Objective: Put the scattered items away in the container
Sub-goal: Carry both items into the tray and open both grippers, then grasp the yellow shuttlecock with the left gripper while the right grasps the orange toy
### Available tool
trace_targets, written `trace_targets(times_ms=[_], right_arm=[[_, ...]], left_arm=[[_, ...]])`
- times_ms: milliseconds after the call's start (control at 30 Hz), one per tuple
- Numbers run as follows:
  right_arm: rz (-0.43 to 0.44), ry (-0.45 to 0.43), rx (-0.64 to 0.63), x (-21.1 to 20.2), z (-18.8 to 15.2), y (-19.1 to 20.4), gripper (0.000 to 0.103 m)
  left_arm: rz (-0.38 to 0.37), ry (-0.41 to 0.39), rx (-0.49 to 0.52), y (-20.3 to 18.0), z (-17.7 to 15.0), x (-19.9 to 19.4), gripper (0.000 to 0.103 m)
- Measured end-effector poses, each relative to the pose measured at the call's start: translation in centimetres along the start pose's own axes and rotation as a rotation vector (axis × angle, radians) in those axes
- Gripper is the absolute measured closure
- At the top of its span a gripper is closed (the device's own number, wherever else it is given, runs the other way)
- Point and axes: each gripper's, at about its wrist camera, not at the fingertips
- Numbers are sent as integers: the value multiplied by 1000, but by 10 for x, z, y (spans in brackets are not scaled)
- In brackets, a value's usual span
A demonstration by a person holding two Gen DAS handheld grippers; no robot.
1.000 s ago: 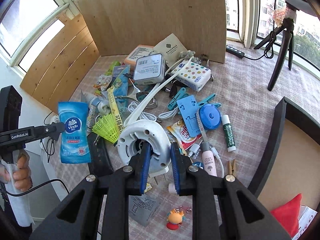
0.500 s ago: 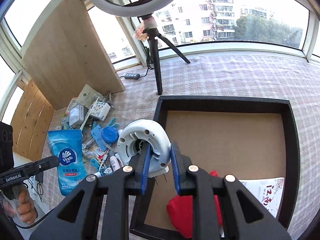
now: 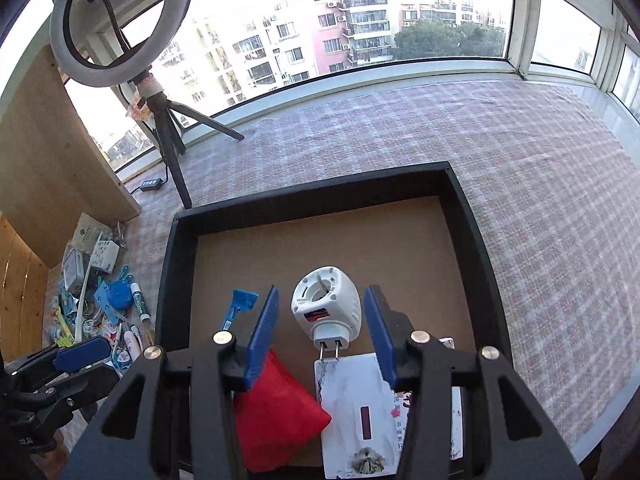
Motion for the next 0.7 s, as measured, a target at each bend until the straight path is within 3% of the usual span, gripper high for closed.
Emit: trace_targets(times_ms=[367,700], right_arm=[[60,23,-44,8,-6,35,57],[162,109,-179,32,-27,99,57]], left_arm=[[26,-7,-60,40,-8,-10,49],[165,-54,-195,153,-38,-52,49]])
Point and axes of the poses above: each gripper's, at about its wrist camera, not at the fingertips, and x roughly the way its jaws point, y to its left, z to its top, and after that the axes turned 14 degrees about z, right-handed
